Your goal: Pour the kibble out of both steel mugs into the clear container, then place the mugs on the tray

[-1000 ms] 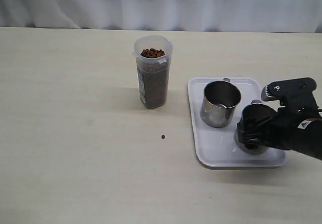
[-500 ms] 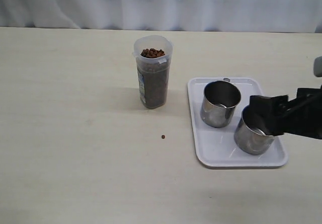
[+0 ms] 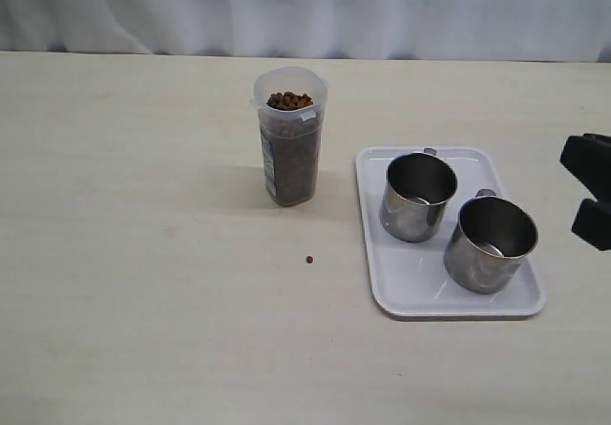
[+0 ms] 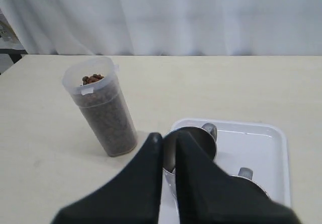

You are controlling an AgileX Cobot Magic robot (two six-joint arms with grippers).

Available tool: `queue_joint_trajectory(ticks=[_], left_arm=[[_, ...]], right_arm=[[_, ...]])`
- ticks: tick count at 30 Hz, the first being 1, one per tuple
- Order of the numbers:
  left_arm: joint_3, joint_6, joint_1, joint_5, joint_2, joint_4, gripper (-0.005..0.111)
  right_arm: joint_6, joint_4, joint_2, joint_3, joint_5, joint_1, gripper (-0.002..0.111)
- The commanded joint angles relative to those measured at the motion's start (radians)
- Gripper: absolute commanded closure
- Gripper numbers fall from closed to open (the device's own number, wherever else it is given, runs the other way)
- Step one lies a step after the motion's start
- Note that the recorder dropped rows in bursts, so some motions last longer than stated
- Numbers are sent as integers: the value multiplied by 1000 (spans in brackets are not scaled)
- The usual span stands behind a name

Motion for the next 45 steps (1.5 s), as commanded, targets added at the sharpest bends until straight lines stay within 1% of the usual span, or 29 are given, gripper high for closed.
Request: queue_joint_trajectory(ticks=[1,5,6,9,12,15,17,22,24,25,29,30,31,33,36,37,41,43,45], left_arm=[[3,1,-2,-11,-3,0,107],[3,1,-2,-11,-3,0,107],[3,1,-2,-11,-3,0,107],[3,1,-2,-11,-3,0,107],[3,1,-2,-11,-3,0,107],[3,1,-2,-11,-3,0,107],[3,1,-2,-11,-3,0,107],[3,1,-2,-11,-3,0,107],[3,1,-2,-11,-3,0,107],[3,1,-2,-11,-3,0,107],[3,1,-2,-7,-3,0,107],[3,1,-2,-8,-3,0,107],[3,1,-2,-8,-3,0,107],[3,1,-2,-8,-3,0,107],[3,1,-2,-8,-3,0,107],[3,1,-2,-8,-3,0,107],[3,1,-2,-8,-3,0,107],[3,1,-2,-8,-3,0,107],[3,1,-2,-8,-3,0,107]], right_arm=[[5,4,-17,0,5,3,101],[5,4,-40,0,13,1,101],[5,4,-72,5,34,-18,101],[5,4,-256,69,62,-128,101],[-3,-7,-454,173,25,-238,101],[-57,-7,-626,260,-31,-308,101],[-76,-4,-630,298,-35,-331,101],[-79,-10,-630,339,-35,-337,101],[-63,-77,-630,354,-35,-337,101],[-22,-123,-630,354,-38,-337,101],[360,-506,-630,354,44,-355,101],[419,-565,-630,354,62,-365,101],[431,-578,-630,354,71,-374,101],[367,-561,-630,354,92,-389,101],[216,-444,-630,354,115,-395,101],[193,-423,-630,354,120,-395,101],[240,-428,-630,354,139,-395,101],[303,-457,-630,354,163,-395,101],[322,-484,-630,354,181,-395,101]])
